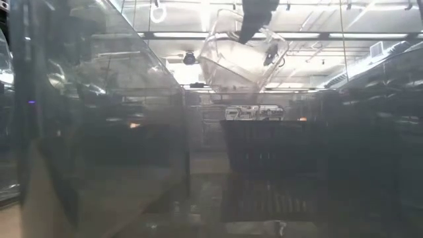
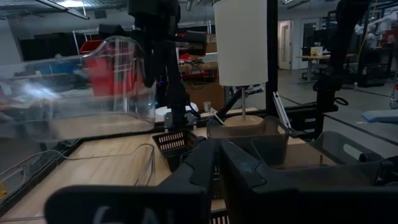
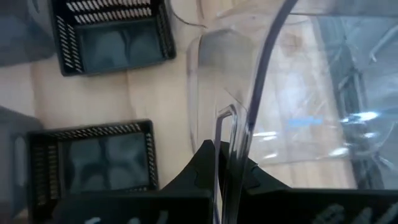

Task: Stack baskets by color
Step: Stack the right transparent bin on top of the middle transparent bin

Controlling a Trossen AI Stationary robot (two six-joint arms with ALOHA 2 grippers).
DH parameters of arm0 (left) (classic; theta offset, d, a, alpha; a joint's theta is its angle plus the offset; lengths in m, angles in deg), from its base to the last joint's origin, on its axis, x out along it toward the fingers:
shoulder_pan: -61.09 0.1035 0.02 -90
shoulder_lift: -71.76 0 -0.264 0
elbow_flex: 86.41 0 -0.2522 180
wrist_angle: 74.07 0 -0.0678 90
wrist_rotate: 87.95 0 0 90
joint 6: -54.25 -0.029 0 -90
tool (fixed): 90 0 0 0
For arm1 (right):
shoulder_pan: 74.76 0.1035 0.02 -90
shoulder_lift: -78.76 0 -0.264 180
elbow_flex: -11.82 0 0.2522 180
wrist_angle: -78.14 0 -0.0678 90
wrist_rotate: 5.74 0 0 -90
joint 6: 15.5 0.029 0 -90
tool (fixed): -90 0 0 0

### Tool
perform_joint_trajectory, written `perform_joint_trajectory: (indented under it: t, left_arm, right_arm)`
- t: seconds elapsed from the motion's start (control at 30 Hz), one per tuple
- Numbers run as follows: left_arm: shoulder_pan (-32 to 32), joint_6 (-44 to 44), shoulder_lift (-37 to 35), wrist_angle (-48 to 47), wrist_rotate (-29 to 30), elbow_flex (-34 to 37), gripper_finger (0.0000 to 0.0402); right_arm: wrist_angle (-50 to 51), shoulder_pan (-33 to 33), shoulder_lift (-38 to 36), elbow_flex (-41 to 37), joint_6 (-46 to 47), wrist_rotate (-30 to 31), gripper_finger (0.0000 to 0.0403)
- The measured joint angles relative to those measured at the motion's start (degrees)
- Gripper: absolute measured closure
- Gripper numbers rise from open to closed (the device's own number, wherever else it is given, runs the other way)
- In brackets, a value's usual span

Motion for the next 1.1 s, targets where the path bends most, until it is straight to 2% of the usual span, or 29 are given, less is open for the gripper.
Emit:
perform_joint_trajectory:
  t: [0.2,0.4,0.5,0.77,1.1]
  left_arm:
    - [0.0,0.0,0.0,0.0,0.0,0.0,0.0369]
    - [0.0,0.0,0.0,0.0,0.0,0.0,0.0376]
    - [0.0,0.0,0.0,0.0,0.0,0.0,0.0373]
    - [0.0,0.0,0.0,0.0,0.0,0.0,0.0366]
    - [0.0,0.0,0.0,0.0,0.0,0.0,0.0372]
  right_arm:
    - [0.9,-1.5,6.3,6.5,-1.5,-2.0,0.0398]
    - [8.6,-3.3,15.2,18.2,-2.1,-1.8,0.0400]
    - [11.7,-3.7,18.7,21.7,-2.2,-1.5,0.0400]
    - [17.7,-4.3,24.1,23.2,-1.7,-2.1,0.0398]
    - [20.1,-4.2,25.1,23.2,0.8,-5.6,0.0397]
